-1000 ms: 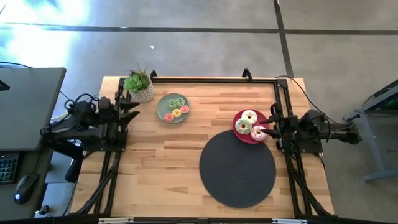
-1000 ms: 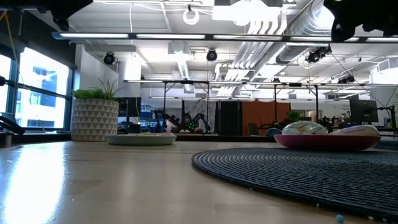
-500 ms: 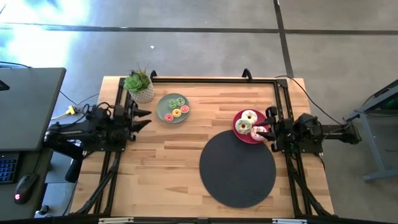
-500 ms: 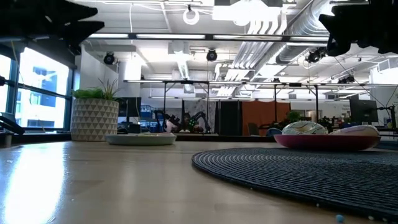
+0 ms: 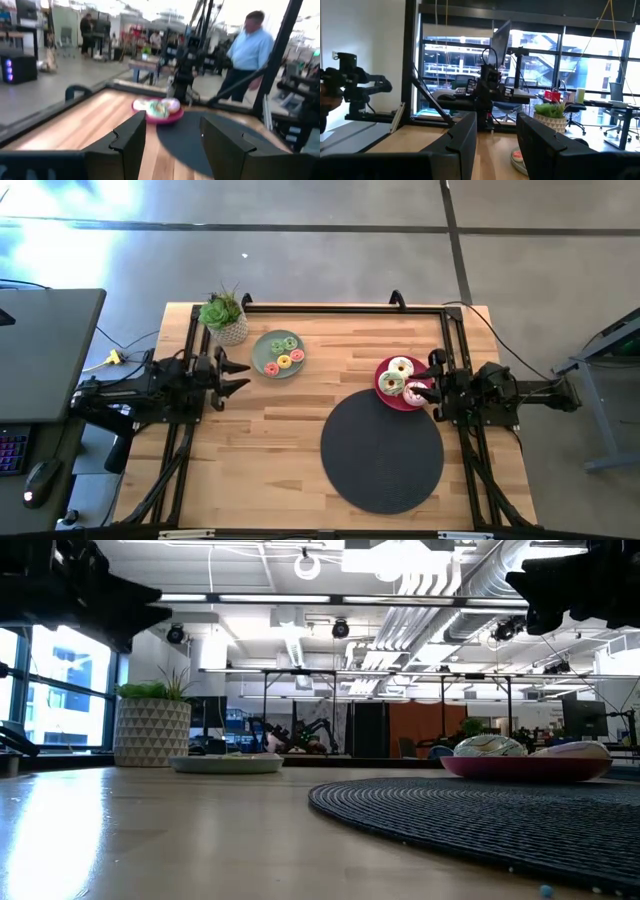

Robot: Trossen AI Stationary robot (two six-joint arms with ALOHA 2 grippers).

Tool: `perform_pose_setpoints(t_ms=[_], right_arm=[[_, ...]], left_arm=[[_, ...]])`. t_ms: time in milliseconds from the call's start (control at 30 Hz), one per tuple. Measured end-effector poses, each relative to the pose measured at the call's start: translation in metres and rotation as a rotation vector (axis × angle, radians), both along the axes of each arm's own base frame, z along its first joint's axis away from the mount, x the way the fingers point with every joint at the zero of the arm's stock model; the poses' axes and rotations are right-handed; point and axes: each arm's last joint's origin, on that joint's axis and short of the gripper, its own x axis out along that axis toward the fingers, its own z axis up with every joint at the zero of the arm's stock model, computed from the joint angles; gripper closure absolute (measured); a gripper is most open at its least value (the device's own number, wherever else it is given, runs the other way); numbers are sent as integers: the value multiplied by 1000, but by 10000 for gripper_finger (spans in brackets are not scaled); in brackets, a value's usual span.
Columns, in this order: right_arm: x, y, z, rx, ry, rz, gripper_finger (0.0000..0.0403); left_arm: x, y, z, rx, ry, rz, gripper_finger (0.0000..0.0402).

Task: Pick & Place donuts
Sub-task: Return to Home Position

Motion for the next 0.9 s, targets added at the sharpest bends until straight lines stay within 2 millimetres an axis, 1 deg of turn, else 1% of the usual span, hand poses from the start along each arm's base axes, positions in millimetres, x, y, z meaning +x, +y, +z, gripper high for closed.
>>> perform_pose_setpoints(t_ms=[300, 433, 600, 767, 900], right_arm=[[0, 0, 0, 0, 0, 0, 274], [0, 0, 0, 0, 0, 0, 274], [0, 0, 0, 0, 0, 1, 274], [0, 0, 0, 0, 0, 0, 274], [0, 0, 0, 0, 0, 1, 274]], left_arm=[[1, 0, -14, -59, 141, -1, 222], [1, 0, -15, -52, 146, 0, 222], [1, 0, -8, 11, 84, 3, 222], [1, 0, -9, 27, 95, 5, 222], [1, 0, -14, 18, 147, 2, 222]])
